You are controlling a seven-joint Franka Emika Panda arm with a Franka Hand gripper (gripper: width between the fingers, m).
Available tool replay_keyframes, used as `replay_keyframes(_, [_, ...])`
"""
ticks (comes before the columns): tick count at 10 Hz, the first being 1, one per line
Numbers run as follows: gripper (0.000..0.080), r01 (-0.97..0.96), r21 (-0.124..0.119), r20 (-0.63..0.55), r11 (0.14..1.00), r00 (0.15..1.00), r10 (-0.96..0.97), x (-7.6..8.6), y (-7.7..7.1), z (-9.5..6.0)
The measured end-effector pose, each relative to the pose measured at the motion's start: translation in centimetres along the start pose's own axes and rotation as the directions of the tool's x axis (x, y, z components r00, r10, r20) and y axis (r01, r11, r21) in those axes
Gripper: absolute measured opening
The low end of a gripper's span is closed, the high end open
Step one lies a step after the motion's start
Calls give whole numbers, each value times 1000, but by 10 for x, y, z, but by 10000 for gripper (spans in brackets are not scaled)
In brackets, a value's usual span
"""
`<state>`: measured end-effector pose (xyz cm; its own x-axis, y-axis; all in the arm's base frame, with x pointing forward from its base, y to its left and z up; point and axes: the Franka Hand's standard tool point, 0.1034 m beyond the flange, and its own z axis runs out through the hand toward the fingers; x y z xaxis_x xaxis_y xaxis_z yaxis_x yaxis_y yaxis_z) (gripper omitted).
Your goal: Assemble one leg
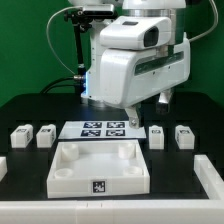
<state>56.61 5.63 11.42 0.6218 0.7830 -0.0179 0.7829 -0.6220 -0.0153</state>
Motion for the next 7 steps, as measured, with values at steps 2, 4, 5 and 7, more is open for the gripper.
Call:
replay_keyframes(2, [650,48,0,1,999,999,-48,-1,0,1])
replay_keyframes(4, [650,253,-6,-2,967,967,-253,-41,-25,16])
replay_keyframes(5, [650,344,-6,-4,939,939,-344,-61,-39,28])
replay_keyframes(7, [650,574,-34,-16,818,818,-575,-91,-50,53])
